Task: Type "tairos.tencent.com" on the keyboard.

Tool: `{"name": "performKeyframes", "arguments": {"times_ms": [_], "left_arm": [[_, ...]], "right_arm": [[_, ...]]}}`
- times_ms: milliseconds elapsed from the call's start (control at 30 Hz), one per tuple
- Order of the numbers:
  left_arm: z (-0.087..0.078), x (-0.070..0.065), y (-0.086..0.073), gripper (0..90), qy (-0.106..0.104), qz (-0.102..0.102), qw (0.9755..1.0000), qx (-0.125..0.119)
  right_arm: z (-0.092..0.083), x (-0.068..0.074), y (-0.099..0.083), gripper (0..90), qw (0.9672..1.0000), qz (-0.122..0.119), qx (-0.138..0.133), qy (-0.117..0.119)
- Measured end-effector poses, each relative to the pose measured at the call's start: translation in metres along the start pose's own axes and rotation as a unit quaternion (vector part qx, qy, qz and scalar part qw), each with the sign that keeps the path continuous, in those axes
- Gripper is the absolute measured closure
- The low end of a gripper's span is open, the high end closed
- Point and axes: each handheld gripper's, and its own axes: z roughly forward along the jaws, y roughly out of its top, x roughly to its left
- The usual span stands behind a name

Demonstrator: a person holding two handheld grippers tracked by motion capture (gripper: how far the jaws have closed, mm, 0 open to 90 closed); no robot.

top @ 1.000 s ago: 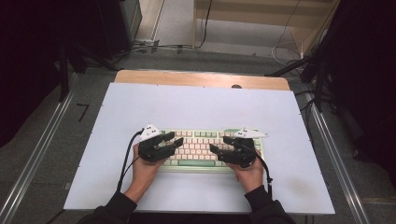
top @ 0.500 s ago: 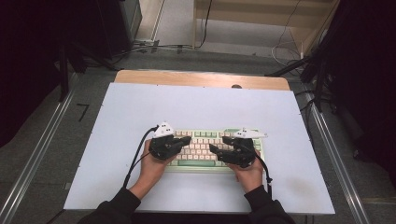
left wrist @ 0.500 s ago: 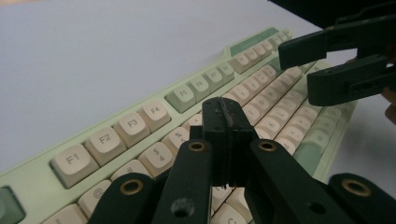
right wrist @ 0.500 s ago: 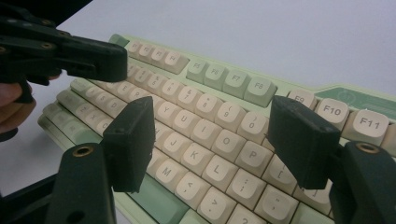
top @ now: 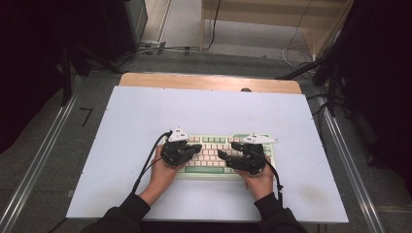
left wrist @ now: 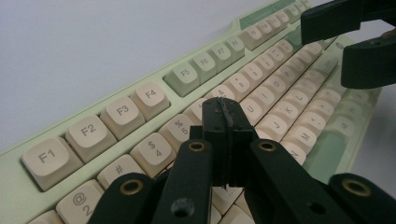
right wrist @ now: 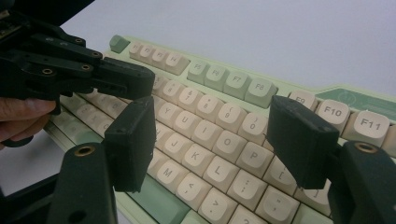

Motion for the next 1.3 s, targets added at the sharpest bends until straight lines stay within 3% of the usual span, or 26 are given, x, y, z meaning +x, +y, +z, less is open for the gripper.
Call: {"name": "performKeyframes", "arguments": {"times_ms": [433, 600, 700, 867, 933, 1033, 1300], "left_arm": [[0.005, -0.004, 0.003, 90.0, 0.006, 0.002, 0.9998, 0.021], [0.007, -0.008, 0.006, 90.0, 0.014, 0.003, 0.9986, 0.051], [0.003, -0.009, 0.009, 86.6, 0.012, -0.002, 0.9994, 0.033], [-0.01, -0.007, 0.012, 58.7, 0.027, -0.013, 0.9995, -0.012], [-0.014, -0.005, 0.012, 52.9, 0.03, -0.017, 0.999, -0.028], [-0.017, -0.002, 0.01, 49.4, 0.029, -0.029, 0.9981, -0.044], [-0.022, 0.002, 0.009, 47.1, 0.031, -0.035, 0.9975, -0.053]], "right_arm": [[-0.001, 0.0, 0.001, 31.2, 1.0, 0.001, -0.002, 0.002], [-0.001, 0.0, 0.0, 31.2, 1.0, 0.0, -0.001, 0.001], [-0.002, 0.0, 0.001, 31.2, 1.0, -0.001, -0.003, 0.001], [-0.003, -0.002, 0.001, 31.2, 1.0, 0.002, -0.004, 0.0], [-0.003, -0.002, 0.001, 31.3, 1.0, 0.002, -0.004, 0.0], [-0.004, -0.002, 0.001, 31.3, 1.0, 0.001, -0.005, -0.001], [-0.004, -0.002, 0.001, 31.2, 1.0, 0.001, -0.006, -0.001]]}}
